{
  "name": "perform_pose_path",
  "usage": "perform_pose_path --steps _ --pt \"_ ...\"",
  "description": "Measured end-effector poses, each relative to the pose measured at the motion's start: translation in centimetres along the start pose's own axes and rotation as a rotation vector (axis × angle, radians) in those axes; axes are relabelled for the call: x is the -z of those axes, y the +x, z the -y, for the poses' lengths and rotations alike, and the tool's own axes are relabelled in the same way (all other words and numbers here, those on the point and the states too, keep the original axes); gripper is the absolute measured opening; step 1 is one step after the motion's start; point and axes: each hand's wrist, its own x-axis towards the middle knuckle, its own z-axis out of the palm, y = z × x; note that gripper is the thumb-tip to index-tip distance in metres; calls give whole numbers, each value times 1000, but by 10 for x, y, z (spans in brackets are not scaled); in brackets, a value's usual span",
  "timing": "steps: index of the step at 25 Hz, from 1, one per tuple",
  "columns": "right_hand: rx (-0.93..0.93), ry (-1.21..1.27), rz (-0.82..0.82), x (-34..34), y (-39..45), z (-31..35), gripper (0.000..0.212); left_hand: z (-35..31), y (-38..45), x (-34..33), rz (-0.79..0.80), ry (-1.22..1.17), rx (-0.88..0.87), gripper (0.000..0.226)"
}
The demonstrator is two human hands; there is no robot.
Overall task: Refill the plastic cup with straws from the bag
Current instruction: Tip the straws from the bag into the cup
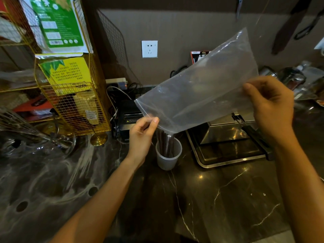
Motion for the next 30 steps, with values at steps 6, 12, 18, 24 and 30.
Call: perform_pose_path --steps 6,12,18,24,30 --pt "-32 140 -80 19 -20 0 10 -16 0 -5 115 -58 -83 23" --pt "-104 275 -176 32 -48 -12 9 -23 -10 -14 186 -50 -150 21" --pt "-225 288 -160 37 -66 -11 9 -14 -18 -18 226 -100 -69 19" --pt "-701 317 87 31 -113 -57 10 34 -48 -22 163 -80 237 18" --pt "-991 347 172 21 -182 -122 24 77 -78 -33 177 41 394 19"
